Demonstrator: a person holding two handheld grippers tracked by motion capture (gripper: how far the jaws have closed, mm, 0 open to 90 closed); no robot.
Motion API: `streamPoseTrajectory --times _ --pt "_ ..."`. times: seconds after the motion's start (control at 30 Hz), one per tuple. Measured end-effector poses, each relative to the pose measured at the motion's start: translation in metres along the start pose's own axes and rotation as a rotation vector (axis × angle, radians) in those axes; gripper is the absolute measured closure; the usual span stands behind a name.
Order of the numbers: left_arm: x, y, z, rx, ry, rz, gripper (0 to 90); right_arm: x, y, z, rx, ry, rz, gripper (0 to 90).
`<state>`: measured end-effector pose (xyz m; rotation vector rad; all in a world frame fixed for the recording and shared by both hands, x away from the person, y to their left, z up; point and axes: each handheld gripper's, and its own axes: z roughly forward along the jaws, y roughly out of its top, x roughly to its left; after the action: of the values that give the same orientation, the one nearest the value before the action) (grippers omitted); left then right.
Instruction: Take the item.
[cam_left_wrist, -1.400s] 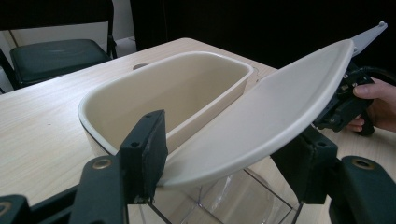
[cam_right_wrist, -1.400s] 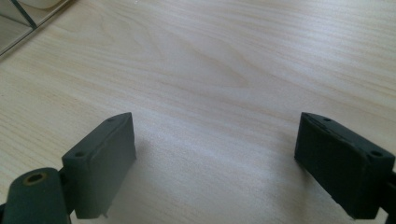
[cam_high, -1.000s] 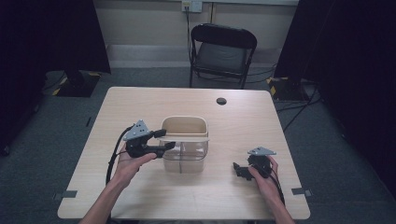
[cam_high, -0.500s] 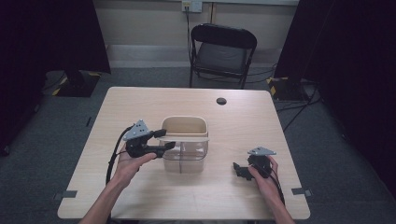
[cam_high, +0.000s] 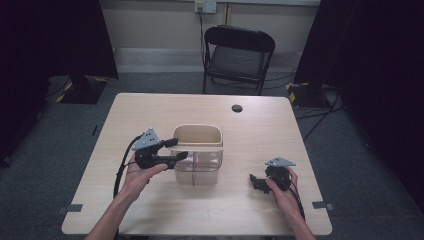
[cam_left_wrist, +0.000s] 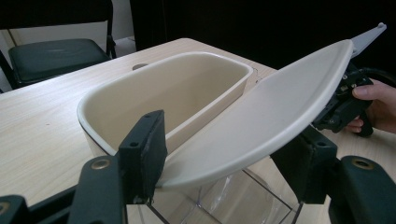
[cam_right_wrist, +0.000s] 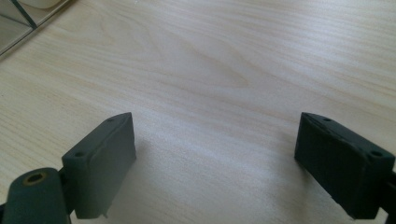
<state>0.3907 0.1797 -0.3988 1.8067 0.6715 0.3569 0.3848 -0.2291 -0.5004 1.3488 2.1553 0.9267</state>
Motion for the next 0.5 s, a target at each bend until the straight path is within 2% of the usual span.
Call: streamPoseTrajectory --times 0.5 --pt "-0.0001 0.0001 0.0001 0.0 -0.003 -0.002 36.8 0.0 0.0 0.0 0.0 0.0 0.0 11.9"
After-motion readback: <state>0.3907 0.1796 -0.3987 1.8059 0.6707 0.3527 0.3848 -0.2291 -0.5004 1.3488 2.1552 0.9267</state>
